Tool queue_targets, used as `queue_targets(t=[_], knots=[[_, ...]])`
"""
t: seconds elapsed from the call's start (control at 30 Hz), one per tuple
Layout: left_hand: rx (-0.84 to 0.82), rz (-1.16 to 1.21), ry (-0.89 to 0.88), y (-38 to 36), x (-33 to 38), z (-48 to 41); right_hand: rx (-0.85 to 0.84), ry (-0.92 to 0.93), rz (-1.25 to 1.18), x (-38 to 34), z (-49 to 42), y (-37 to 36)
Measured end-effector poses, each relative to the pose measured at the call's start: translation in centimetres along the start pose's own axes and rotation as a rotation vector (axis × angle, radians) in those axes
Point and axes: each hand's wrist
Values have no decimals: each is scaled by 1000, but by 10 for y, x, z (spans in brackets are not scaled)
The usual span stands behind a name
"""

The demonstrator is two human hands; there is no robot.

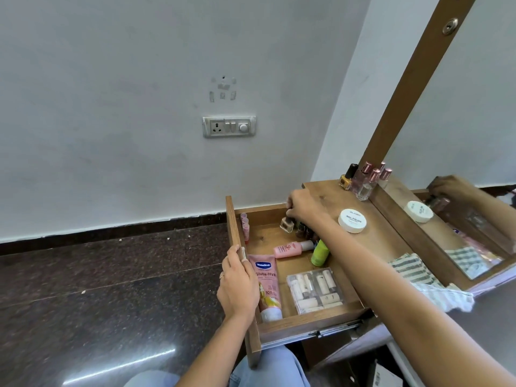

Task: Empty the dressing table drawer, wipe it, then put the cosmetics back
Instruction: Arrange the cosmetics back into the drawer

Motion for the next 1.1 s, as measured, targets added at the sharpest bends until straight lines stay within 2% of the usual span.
queue_targets(t=[0.17, 0.37, 0.6, 1.0, 1.1], knots=[[1, -4, 3, -1, -1, 0, -105, -24, 146, 5, -3, -24], [4, -7, 10, 0, 0, 0, -42, -9, 336, 12, -2, -33], [1, -5, 2, 0, 1, 0, 15, -31, 418, 11, -3, -37], [-2, 5, 6, -1, -1, 0, 32, -42, 395, 11, -4, -30], [-3, 4, 3, -1, -2, 0, 194, -83, 233, 24, -8, 3]])
Point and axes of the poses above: each hand's wrist, its own z-axis away from the middle knuckle, its own y-axis out of the back of the hand, x = y × z, and after that the axes turned 9 degrees about z, right-handed
